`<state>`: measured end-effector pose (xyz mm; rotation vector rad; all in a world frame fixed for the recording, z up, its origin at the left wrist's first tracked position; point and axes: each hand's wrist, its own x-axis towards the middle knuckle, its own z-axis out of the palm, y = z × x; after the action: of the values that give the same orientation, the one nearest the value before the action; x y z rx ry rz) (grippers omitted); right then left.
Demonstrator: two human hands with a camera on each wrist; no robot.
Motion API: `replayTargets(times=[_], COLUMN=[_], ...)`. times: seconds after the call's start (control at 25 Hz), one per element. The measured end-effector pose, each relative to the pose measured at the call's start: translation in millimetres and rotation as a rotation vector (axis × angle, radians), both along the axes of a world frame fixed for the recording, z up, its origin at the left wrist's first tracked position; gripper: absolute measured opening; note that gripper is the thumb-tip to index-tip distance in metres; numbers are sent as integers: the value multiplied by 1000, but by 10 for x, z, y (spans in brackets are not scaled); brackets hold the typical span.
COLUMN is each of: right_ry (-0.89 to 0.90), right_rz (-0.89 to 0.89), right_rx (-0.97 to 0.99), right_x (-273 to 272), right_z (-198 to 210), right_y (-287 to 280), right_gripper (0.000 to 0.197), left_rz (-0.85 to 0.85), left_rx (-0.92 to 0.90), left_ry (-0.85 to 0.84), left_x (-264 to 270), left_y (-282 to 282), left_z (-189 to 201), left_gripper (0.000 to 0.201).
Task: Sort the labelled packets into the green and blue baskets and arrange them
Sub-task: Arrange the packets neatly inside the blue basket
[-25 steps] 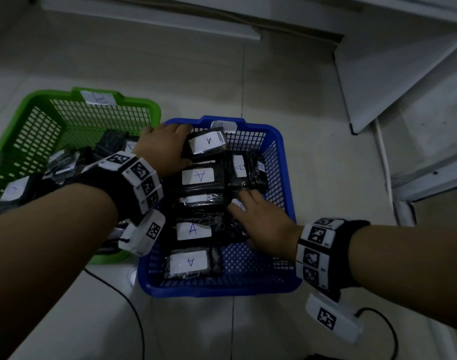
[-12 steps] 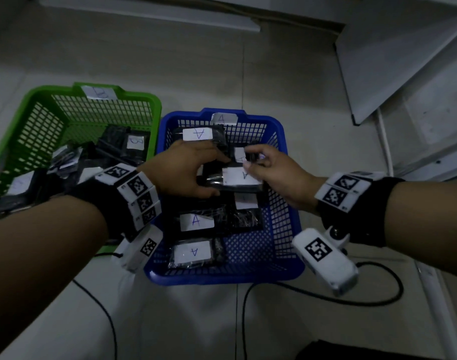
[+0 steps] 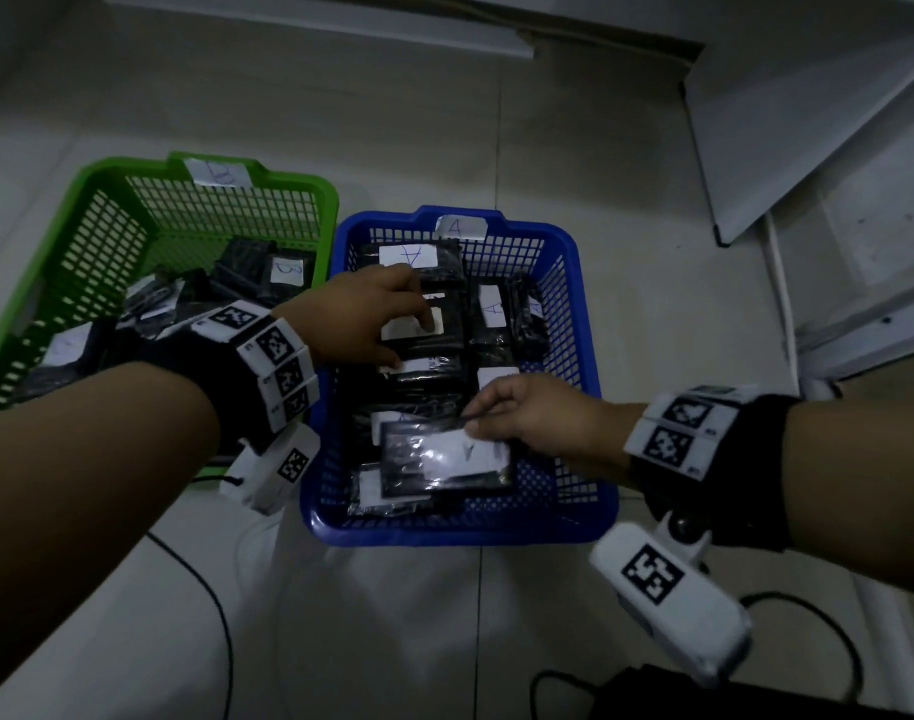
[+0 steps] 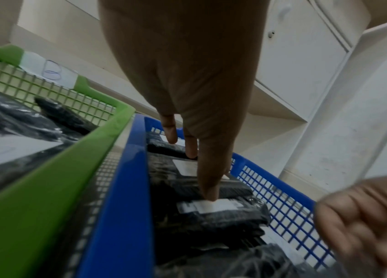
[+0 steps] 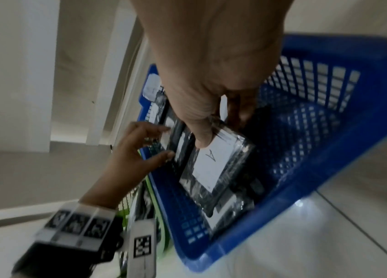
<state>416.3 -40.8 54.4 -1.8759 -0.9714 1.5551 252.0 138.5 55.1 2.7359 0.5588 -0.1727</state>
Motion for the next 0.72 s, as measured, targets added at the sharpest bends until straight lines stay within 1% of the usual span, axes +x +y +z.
replayTargets(times=[0.08,0.2,0.24,0.32,0.36,0.4,0.44,0.48,0.52,0.6,0.64,0.68,0.72], right_ry=[-79,-194,-208,-208,-274,-413,-525,-539,-473,-262,-232,-245,-241], right_rz=[61,109,126,132,133,136,95,16,-60,-170,-169,-124,-58], right_rx=[28,63,54,10,12,38,79,120,151,161,163,170,163], right_x=[-172,-286,-274,-233,-191,-145,-103,-62,-19,13,26,51,67], right_z=[-72,-98,-101,-87,-74,-64,-43,-6,20,75,100,111,162], right_y=[-39,-100,-103,-67,-9,72,192,322,464,687,767,819,832], right_gripper=[14,16,18,15,14,15,18,20,24,43,50,51,44], left_rz=[42,160,191,187,170,161,160,158,148,111,83,52,20], left_rx=[34,102,115,135,135,123,115,113,118,120,111,94,74], left_ry=[3,17,46,114,137,151,155,151,142,99,59,2,-66], left_x=[-28,-62,-73,-83,-88,-96,-107,-116,-121,-125,-122,-119,-118], left_y=[-7,-27,-27,-9,0,3,6,-1,-2,-18,-31,-55,-73], left_z=[10,-3,-5,-33,-48,-71,-89,-110,-125,-113,-92,-68,-59], left_gripper=[63,78,81,81,80,80,81,82,83,84,84,83,82])
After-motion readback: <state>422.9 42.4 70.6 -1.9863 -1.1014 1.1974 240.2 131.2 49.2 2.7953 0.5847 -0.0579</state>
